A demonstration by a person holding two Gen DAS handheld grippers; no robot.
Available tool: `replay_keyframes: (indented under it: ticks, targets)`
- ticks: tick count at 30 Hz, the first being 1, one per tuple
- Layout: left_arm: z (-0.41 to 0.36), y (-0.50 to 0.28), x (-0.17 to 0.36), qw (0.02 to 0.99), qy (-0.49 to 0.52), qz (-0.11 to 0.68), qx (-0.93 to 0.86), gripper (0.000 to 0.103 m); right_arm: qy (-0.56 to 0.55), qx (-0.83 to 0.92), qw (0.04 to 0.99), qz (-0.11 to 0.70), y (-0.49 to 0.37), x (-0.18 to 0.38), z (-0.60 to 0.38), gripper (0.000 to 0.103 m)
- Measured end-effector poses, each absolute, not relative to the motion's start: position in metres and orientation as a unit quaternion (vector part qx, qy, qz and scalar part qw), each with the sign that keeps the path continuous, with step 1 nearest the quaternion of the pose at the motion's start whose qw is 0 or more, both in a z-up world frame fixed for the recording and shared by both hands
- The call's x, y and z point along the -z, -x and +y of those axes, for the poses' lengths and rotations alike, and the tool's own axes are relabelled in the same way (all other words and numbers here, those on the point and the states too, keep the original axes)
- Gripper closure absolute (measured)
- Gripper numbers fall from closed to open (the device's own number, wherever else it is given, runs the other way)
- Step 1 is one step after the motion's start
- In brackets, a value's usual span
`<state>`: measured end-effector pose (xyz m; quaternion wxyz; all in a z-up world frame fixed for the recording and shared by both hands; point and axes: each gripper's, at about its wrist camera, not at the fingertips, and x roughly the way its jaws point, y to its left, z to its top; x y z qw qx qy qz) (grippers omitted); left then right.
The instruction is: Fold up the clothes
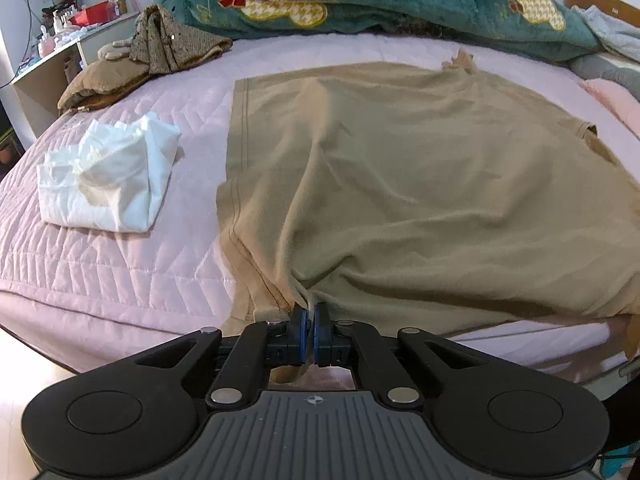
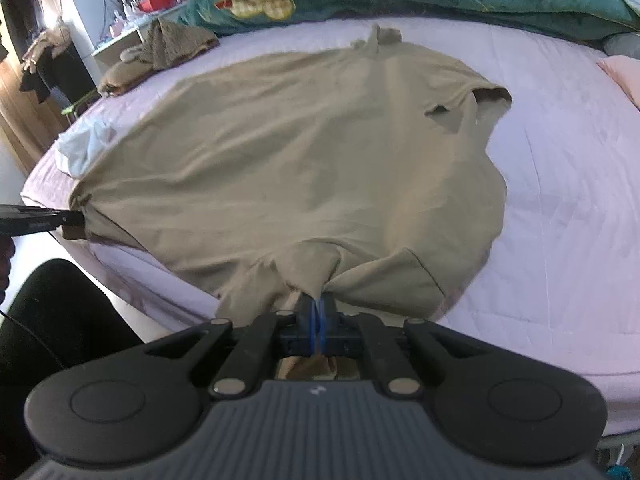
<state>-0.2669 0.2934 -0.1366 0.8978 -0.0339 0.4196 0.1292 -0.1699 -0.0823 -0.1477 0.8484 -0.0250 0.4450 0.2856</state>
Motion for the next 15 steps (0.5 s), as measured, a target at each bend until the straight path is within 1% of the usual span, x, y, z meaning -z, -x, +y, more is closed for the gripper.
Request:
replay_keyframes:
  ticks: [11, 15]
  targets:
    - [0.296, 0.250, 0.090, 0.915, 0.024, 0.386, -0.118, 0.100, 0.004, -0.281, 0.864, 0.418, 0.150, 0.115, -0.094, 0.100]
    - [0.300, 0.234, 0.075, 0.919, 0.023, 0.375, -0.122, 0.100, 0.017, -0.287, 0.869, 0.403, 0.132, 0.099, -0.090, 0.100]
